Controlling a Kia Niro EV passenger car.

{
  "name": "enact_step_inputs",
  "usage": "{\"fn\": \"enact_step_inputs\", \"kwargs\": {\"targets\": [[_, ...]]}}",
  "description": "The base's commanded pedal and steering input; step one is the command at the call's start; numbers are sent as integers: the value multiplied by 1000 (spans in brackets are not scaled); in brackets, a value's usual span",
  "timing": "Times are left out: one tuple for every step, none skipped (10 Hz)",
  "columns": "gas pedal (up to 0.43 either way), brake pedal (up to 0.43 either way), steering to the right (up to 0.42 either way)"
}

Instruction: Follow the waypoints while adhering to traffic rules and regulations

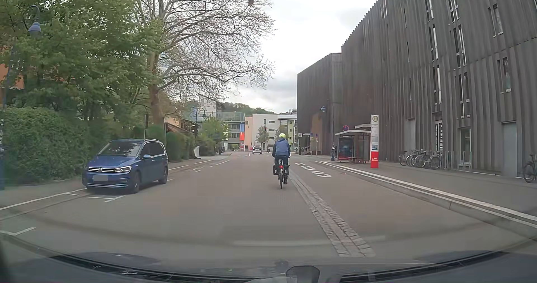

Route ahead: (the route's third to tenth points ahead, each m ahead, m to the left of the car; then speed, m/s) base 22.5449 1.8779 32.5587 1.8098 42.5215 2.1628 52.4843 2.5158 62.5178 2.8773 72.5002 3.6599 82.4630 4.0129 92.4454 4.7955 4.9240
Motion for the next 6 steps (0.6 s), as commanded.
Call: {"fn": "enact_step_inputs", "kwargs": {"targets": [[20,0,-15],[20,0,-15],[39,0,-18],[39,0,-19],[39,0,-16],[47,0,-11]]}}
